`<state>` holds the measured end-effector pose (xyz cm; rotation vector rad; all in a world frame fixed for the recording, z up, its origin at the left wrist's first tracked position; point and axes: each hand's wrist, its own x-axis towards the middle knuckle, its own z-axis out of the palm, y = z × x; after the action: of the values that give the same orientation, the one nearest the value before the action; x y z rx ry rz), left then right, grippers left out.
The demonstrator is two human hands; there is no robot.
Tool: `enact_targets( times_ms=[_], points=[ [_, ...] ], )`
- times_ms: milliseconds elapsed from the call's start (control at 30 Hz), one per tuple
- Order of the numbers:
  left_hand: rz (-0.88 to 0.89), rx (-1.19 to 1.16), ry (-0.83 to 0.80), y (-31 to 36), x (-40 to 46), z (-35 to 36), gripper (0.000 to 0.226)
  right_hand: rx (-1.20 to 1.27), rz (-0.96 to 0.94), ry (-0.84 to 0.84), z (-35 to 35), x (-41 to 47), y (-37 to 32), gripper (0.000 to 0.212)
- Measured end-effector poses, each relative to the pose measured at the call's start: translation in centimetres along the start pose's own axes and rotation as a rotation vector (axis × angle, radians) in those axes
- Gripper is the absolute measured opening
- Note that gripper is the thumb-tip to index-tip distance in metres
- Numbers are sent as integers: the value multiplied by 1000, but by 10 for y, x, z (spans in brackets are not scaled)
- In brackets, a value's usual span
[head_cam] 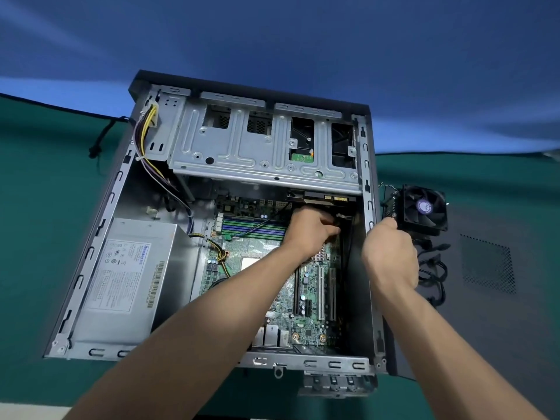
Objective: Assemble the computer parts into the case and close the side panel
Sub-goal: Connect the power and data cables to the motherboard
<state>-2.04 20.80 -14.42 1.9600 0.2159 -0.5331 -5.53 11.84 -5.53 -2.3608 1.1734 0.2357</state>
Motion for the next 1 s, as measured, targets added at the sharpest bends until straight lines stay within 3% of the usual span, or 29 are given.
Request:
enact_targets(
  times_ms=[400,667,1000],
  points=[
    [-8,77,25,1,7,5,10,-14,-19,-29,-2,-1,1,48],
    [-3,58,25,0,10,5,18,-30,-46,-45,-3,-2,0,45],
    [30,69,19,1,7,3,10,-79,-72,-62,-5,-3,0,43]
  ],
)
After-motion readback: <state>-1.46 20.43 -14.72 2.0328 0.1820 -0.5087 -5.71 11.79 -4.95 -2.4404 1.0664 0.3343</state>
